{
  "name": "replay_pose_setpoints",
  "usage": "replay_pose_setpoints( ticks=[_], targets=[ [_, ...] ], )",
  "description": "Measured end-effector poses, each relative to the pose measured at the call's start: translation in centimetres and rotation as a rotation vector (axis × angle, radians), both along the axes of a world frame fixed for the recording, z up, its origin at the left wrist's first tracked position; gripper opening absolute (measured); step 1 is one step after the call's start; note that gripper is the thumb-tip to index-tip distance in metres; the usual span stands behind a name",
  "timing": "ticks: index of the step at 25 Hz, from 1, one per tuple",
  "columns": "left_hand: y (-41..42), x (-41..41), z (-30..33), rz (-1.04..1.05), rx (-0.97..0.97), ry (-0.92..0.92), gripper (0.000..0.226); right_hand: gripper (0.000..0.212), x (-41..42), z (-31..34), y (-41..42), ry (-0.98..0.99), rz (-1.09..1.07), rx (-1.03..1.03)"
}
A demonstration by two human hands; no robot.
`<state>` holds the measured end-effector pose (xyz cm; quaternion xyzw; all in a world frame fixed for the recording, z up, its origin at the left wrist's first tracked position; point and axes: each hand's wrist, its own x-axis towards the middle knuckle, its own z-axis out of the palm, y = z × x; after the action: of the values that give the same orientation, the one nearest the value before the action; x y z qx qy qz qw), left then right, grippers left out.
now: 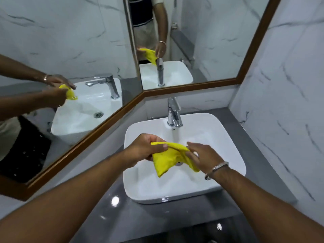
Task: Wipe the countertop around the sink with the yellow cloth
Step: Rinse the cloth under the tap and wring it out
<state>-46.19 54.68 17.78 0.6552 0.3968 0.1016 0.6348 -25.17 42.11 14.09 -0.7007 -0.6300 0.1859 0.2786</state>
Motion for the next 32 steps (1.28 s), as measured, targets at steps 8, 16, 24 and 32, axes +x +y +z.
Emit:
replay_pose_setpoints(
  ticks=[8, 16, 24, 32],
  targets=[
    [0.4, 3.8, 4.4, -0.363, 0.561, 0.122, 0.016, 0.029, 3.1, 5.7, -5.9, -0.003, -0.214, -0.074],
    [-17.0, 16.2, 2.3, -0.621, 0.085, -0.07, 0.017, 0.013, 10.7, 6.3, -33.9, 0.512, -0.517, -0.193],
    [-41.5, 30.3, -7.2, -0.796, -0.052, -0.066, 0.012, 0.012, 12.8, -2.3, -60.2, 0.658, -1.246, 0.014],
    [-50.8, 42.4, -16.4, -0.863, 0.237, -0.011, 0.009, 0.026, 18.5, -13.1, -66.2, 0.534, -1.676, -0.068]
  ],
)
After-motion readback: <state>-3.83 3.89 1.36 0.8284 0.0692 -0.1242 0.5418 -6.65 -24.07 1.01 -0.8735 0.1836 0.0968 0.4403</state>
